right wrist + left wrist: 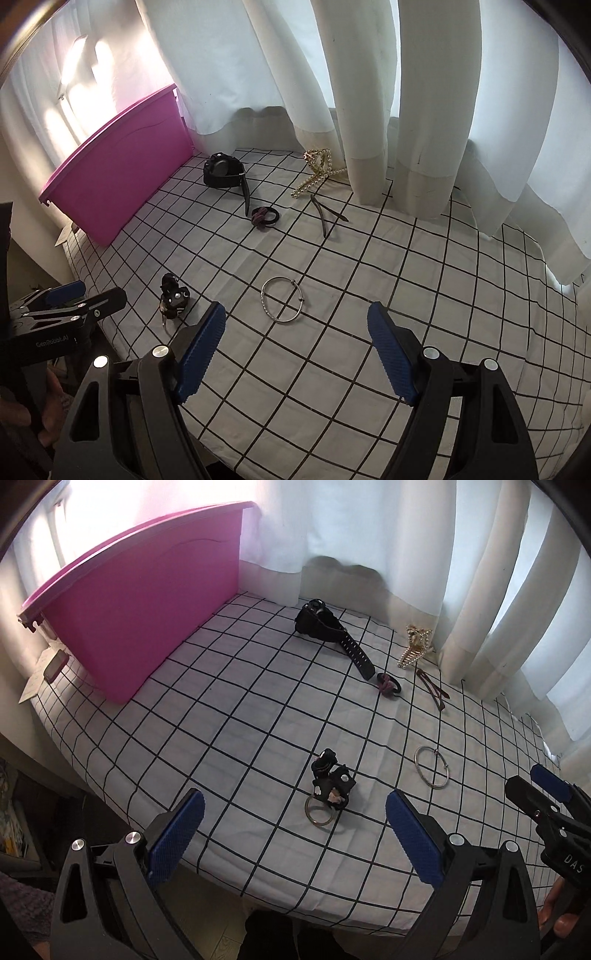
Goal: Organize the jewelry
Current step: 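Move both tools back over the table toward the remaining jewelry, then grasp the black keychain with the left tool while the right tool grasps the silver ring, then carry both items over the pink tub and open both tools to drop them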
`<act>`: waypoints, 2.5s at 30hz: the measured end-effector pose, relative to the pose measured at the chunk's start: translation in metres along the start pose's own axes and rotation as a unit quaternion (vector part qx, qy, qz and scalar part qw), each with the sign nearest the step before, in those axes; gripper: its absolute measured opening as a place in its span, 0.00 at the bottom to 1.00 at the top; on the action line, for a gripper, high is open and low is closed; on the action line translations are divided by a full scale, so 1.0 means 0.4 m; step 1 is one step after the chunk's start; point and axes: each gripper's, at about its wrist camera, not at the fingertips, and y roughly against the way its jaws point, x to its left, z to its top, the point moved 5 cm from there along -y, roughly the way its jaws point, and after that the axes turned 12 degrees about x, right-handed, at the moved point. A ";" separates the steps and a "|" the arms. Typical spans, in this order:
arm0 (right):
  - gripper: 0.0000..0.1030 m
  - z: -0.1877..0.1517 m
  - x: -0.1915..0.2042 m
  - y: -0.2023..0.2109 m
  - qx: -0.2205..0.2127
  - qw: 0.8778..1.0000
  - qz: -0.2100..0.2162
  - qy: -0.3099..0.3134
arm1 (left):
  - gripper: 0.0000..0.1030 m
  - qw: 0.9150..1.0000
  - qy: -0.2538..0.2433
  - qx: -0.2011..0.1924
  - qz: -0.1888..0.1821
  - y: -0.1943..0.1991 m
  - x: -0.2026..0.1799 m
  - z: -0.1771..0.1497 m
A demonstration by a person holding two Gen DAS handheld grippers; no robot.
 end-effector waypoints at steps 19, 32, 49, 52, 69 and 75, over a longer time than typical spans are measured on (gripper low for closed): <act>0.73 0.003 0.012 -0.205 -0.007 0.998 -0.015 0.068 | 0.94 0.998 -0.026 -0.039 0.038 -0.148 -0.022 0.006; 0.74 0.032 0.011 -0.259 -0.002 0.995 -0.045 0.085 | 0.94 0.998 -0.024 -0.027 0.043 -0.211 -0.033 0.019; 0.52 0.029 0.047 -0.258 -0.012 0.992 -0.029 0.122 | 0.68 0.998 -0.044 -0.050 0.019 -0.202 -0.069 0.009; 0.41 0.026 0.059 -0.255 -0.016 0.991 -0.028 0.131 | 0.46 0.997 -0.053 -0.054 0.012 -0.194 -0.077 0.007; 0.40 0.014 0.067 -0.189 -0.030 0.992 0.004 0.126 | 0.32 0.998 -0.028 -0.058 0.000 -0.121 -0.048 0.000; 0.40 0.046 0.077 -0.082 -0.037 0.990 0.008 0.135 | 0.32 0.998 -0.014 -0.062 0.006 -0.021 -0.033 0.019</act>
